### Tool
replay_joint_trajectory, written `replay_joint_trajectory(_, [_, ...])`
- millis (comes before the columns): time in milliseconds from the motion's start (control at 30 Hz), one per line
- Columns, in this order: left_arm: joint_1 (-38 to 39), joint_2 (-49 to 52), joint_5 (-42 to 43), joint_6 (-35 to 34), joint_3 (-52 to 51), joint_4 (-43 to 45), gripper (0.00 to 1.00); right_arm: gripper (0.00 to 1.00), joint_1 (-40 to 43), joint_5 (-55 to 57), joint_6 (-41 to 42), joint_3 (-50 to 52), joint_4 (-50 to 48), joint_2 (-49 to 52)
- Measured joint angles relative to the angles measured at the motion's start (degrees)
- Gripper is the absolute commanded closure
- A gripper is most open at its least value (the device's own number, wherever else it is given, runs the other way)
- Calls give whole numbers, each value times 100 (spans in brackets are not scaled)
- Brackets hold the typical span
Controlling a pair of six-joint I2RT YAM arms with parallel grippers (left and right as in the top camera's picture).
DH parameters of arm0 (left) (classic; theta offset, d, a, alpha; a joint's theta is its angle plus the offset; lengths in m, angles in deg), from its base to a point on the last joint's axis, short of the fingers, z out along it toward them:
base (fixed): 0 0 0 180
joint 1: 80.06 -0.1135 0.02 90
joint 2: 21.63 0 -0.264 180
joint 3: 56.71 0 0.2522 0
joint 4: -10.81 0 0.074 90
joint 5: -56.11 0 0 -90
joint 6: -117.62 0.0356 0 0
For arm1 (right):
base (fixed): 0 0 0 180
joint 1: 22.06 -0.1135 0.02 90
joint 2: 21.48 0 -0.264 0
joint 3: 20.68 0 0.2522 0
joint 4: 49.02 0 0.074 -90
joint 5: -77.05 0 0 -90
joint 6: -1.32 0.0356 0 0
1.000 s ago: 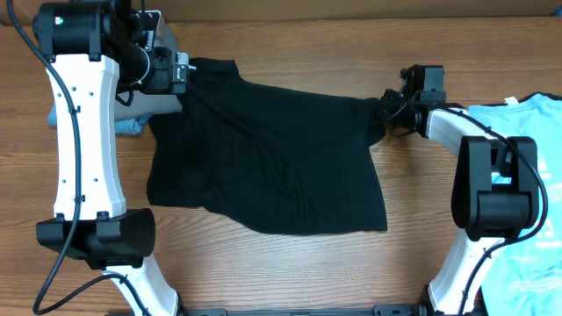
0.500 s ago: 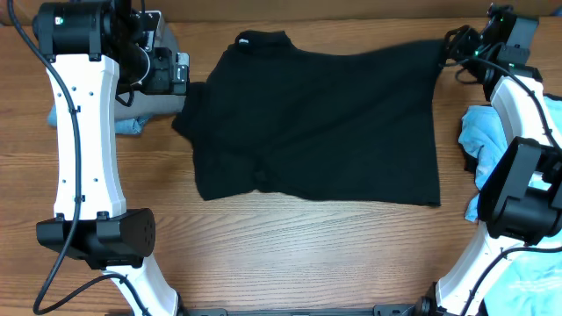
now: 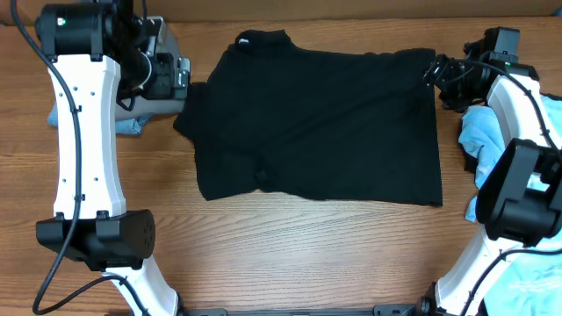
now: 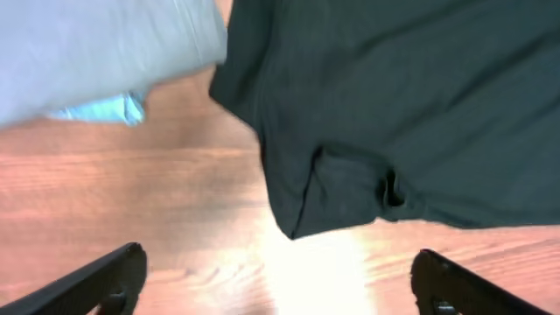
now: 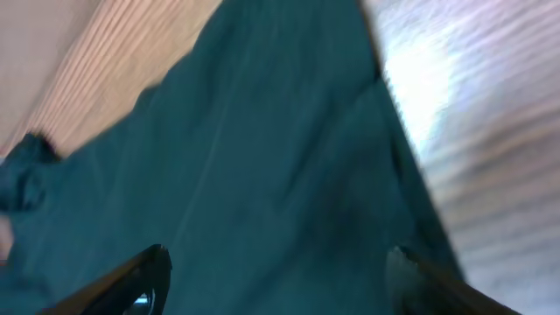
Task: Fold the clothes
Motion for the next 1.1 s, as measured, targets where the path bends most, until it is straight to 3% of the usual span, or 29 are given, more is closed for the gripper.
replay_joint_trajectory(133, [2,-125,39,-175,-1130,146,12,18,-9,-278,-131,0,407,-570])
replay_joint_trajectory(400, [2,-87,651,-319,-4022,2127,22,16,-26,-601,-245,-15,1598,-1987])
replay_joint_trajectory(600, [2,-87,870,-407,-5351,3178,50,15,-186,-525,-254,136,2164,-2011])
replay_joint_trajectory(767, [2,-87,927,-501,-6207,4113,64,15,-282,-302,-251,446,2181,-2002])
replay_joint_trajectory(800, [-2,-164,981,-570,-6314,4301,69,15,-282,-273,-249,507,2184,-2002])
replay_joint_trajectory(900, [-35,-304,977,-643,-6561,4610,96,12,-282,-144,-210,708,2168,-2002])
replay_joint_trajectory(1100, [-70,-332,944,-960,-6760,3939,96,9,-236,433,221,1464,1928,-2002])
